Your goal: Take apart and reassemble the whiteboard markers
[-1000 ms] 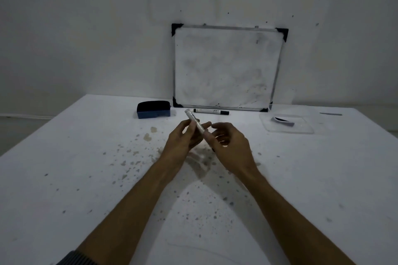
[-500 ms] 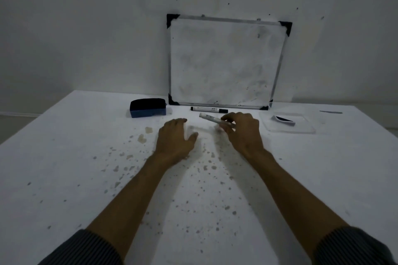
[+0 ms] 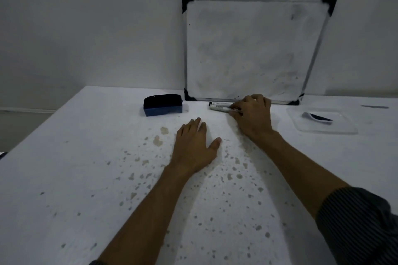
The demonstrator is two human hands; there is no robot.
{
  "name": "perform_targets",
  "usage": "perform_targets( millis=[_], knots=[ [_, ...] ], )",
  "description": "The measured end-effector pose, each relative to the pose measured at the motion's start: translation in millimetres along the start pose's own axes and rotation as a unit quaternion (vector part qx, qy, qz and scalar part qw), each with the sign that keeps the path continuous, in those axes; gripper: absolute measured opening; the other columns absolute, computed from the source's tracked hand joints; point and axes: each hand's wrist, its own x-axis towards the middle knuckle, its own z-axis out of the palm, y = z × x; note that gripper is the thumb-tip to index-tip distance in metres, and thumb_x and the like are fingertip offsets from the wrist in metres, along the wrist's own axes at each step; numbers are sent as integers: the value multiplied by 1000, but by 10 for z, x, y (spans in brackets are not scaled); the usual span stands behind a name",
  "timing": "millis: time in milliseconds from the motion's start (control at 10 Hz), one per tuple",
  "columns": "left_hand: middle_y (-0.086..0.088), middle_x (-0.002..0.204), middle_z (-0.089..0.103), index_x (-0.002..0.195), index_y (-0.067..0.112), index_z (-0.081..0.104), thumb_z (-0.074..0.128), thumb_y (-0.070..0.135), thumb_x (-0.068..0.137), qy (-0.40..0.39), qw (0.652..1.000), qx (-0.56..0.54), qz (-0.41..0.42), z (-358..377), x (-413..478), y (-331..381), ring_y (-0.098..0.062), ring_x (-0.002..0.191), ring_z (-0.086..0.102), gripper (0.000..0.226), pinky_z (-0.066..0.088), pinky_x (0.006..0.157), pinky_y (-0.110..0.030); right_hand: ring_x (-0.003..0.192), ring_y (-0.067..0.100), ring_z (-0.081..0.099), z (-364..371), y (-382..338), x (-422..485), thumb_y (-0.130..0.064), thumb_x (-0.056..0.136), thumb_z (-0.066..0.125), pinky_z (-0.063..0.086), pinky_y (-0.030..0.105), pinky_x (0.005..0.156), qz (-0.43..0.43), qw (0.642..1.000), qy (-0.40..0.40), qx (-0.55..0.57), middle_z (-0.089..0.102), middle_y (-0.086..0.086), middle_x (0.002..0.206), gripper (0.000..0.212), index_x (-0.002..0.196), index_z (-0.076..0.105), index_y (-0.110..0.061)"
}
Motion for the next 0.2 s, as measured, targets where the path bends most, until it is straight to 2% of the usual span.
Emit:
perform_targets(
  millis=[200],
  knots=[
    [-8, 173, 19, 161, 12, 30, 38, 67, 100, 4, 1000, -2, -9, -16, 6, 10, -25, 159, 15, 83, 2, 127, -39, 122, 29, 54, -151, -63, -79, -40, 87, 75, 31, 42, 103, 4, 1000, -6, 30, 71, 2, 118, 34, 119, 75, -26]
  ],
)
